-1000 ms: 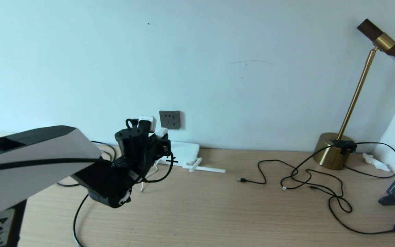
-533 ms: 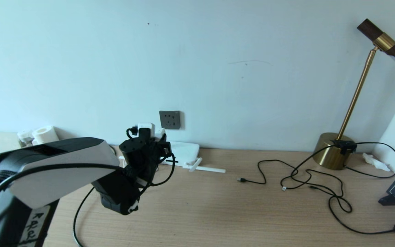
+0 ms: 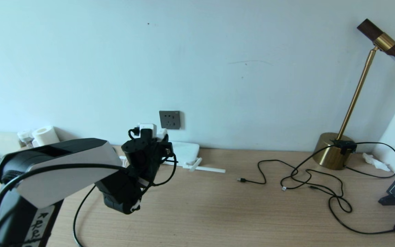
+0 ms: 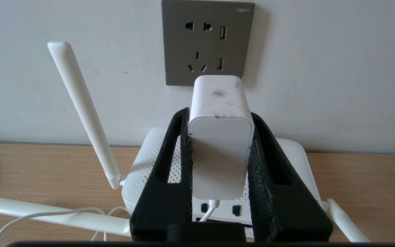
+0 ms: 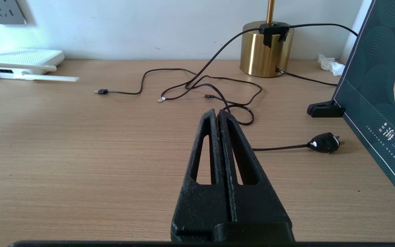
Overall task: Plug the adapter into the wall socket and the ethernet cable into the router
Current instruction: Align plug and socket
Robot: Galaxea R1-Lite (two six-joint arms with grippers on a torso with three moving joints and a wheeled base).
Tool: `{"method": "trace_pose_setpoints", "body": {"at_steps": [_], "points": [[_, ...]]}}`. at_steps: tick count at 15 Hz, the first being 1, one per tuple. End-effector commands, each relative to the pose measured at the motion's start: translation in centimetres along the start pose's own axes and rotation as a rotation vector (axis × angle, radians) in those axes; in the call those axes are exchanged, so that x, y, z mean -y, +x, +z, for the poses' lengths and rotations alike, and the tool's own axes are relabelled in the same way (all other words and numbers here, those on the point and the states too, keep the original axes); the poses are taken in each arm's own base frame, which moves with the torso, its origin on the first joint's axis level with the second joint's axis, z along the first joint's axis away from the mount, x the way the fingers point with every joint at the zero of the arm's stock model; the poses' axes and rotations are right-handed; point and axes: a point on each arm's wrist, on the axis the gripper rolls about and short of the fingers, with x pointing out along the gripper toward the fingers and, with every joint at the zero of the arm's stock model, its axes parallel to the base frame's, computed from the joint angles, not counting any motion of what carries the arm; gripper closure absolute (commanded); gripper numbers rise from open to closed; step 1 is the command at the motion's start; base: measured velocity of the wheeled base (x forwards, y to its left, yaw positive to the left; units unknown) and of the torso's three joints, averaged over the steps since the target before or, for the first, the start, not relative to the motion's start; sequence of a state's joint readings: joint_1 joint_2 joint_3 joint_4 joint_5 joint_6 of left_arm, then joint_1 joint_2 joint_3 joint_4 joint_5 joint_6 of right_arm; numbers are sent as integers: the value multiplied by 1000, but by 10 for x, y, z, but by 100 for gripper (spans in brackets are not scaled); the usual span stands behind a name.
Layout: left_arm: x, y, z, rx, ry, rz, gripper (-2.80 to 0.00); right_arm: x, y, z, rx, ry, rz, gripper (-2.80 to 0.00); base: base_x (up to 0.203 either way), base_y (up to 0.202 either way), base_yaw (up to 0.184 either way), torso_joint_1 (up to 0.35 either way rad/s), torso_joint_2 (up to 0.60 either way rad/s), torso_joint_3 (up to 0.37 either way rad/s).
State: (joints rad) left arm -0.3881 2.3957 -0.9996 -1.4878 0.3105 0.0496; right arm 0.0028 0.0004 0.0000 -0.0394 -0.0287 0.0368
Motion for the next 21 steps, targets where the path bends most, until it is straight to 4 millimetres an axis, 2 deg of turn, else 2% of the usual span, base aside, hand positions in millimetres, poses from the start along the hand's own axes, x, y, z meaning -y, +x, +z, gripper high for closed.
{"method": "trace_pose_setpoints", "body": {"at_steps": [1,8,21], "points": [[0,0,0,0,1,0,0,0,1,-3,-11,0,-1,0,0,0,0,0,0,0],[-2,12,9,14,2,10,0,0,1,-3,-10,0,0,0,0,0,0,0,0,0],[-10,12,11,13,45,31,0,0,1,-3,-10,0,-1,0,0,0,0,0,0,0]]}}
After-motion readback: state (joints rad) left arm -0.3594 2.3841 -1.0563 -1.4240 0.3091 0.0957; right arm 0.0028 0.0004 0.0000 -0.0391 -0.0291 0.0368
